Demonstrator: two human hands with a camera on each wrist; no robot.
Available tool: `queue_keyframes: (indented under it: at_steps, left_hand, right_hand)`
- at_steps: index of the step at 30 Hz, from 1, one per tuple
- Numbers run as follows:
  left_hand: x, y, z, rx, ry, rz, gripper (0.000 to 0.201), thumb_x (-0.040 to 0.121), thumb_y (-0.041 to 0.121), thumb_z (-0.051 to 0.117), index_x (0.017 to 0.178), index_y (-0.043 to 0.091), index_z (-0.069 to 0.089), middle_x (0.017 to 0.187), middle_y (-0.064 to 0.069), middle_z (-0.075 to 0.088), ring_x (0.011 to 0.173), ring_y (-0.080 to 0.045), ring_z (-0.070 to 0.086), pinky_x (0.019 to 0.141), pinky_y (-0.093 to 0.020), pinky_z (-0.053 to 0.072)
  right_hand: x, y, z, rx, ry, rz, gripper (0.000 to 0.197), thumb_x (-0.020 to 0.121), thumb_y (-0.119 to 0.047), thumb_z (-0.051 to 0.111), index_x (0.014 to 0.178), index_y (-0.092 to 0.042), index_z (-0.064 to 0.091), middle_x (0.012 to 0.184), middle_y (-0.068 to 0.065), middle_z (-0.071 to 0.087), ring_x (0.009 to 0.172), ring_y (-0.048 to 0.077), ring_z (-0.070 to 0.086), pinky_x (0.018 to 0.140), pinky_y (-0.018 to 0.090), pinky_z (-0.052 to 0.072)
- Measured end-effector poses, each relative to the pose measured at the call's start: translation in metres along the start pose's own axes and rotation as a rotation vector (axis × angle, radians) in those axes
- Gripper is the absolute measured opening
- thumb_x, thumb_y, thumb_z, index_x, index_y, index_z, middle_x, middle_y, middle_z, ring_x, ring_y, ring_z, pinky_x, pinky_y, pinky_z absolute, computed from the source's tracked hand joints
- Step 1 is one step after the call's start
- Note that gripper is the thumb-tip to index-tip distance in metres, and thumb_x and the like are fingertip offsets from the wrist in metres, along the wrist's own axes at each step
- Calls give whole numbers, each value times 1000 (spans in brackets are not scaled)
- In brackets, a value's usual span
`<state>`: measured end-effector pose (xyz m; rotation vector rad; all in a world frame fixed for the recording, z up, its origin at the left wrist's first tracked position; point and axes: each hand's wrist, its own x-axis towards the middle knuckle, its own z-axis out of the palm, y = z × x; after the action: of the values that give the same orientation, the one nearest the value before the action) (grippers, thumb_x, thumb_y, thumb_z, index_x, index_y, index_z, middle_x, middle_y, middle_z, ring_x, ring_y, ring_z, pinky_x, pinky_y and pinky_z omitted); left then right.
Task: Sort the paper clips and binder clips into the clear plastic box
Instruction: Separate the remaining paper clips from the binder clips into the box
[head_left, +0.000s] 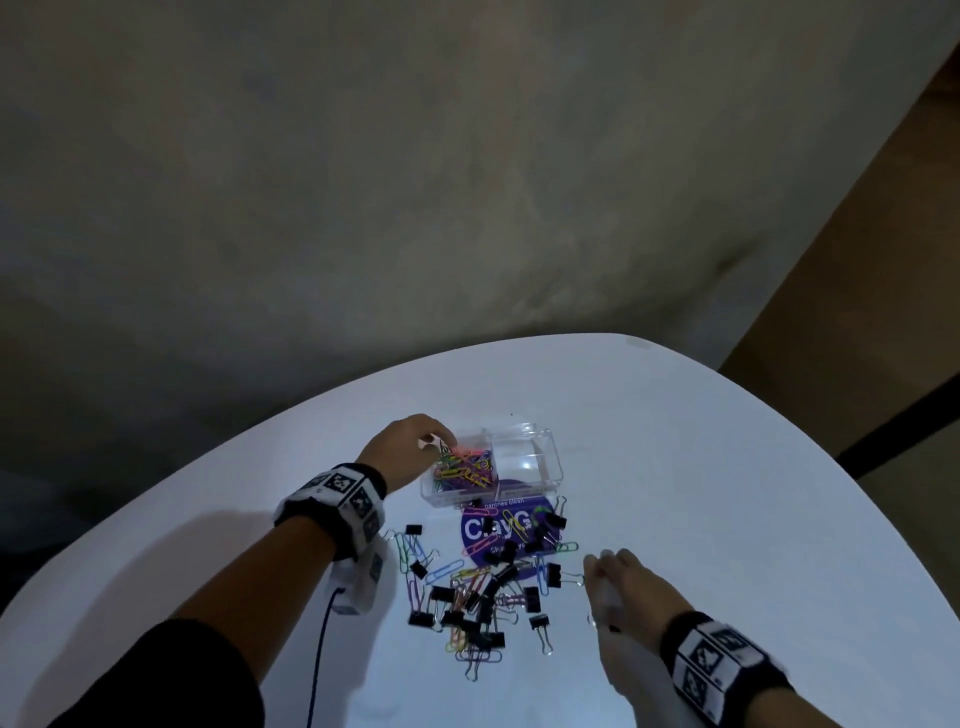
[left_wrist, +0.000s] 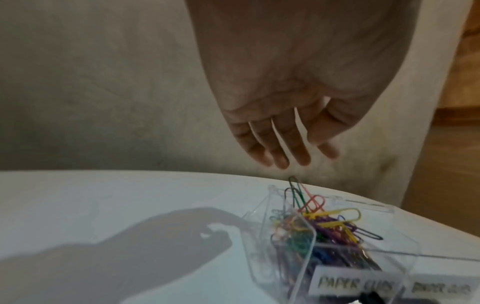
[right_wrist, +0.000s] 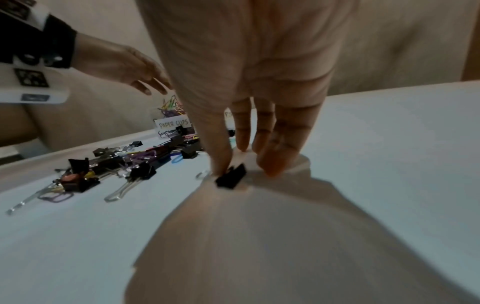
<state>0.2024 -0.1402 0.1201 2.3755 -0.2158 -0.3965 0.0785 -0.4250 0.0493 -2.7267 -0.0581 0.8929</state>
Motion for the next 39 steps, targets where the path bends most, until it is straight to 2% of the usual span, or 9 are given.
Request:
queue_keyframes:
  at_steps: [4,7,12,18,22,26,31,35,39]
  left_hand:
    - [-38,-40,11,-136,148,-27,29,86,-3,49,103,20,57,110,-5,54,98,-21,54,88,-27,39]
    - [-69,-76,29,-4,43,-130,32,82,4,62,96,30,51,109,-8,53,95,-20,52,91,-27,42]
    - [-97,-86,62,256,-137,-165,64,76,31,70,133,25,41,135,-2,33,127,-19,39,104,-32,40]
    - [-87,-66,75,389,-61,12,53,81,18,58,133,22,46,135,-3,43,122,-21,45,97,-30,44]
    - [-81,-60,80,509,-73,125,42,78,18,62,120,24,58,121,-1,56,109,-20,55,88,-26,46]
    - [-71,-59,80,667,-175,193,45,28,52,86,65,34,68,63,15,63,53,-1,60,47,-9,43]
    - [-61,-76,93,794,-171,315,35,34,30,89,62,23,68,56,8,65,48,-8,60,44,-12,45]
    - [-63,-70,86,683,-17,390,41,34,29,87,72,24,75,52,9,66,47,-9,61,45,-13,46]
    - [-69,-70,74,489,149,387,21,61,16,63,76,26,74,58,7,66,52,-12,60,50,-23,44]
  right_hand:
    - [9,-16,1,97,87,31,23,91,-14,47,72,-24,40,88,-5,51,94,21,54,72,22,32]
    - [15,-28,-7,151,149,55,11,91,-13,47,92,-12,59,111,13,61,104,27,57,83,28,42]
    - [27,-30,-19,197,190,99,29,90,-16,51,119,-9,52,122,14,51,111,27,55,89,29,43]
    - [44,-51,-18,97,168,115,24,86,-19,56,108,-10,55,120,14,52,111,29,53,89,35,45]
    - [50,-57,-18,44,146,85,25,87,-14,54,110,-6,56,121,15,57,112,30,55,90,35,46]
    - [47,-55,-23,17,154,34,28,91,-17,47,115,-6,56,121,14,58,111,30,56,89,37,47]
    - [38,-41,-29,199,246,27,18,90,-17,50,97,-5,61,98,19,69,88,32,65,74,31,48]
    - [29,-31,-35,608,280,-12,21,88,-6,56,68,-14,54,71,14,64,42,4,56,48,18,49]
    - [13,-29,-35,919,347,-36,26,88,1,52,64,-10,54,56,7,53,37,10,46,37,16,41]
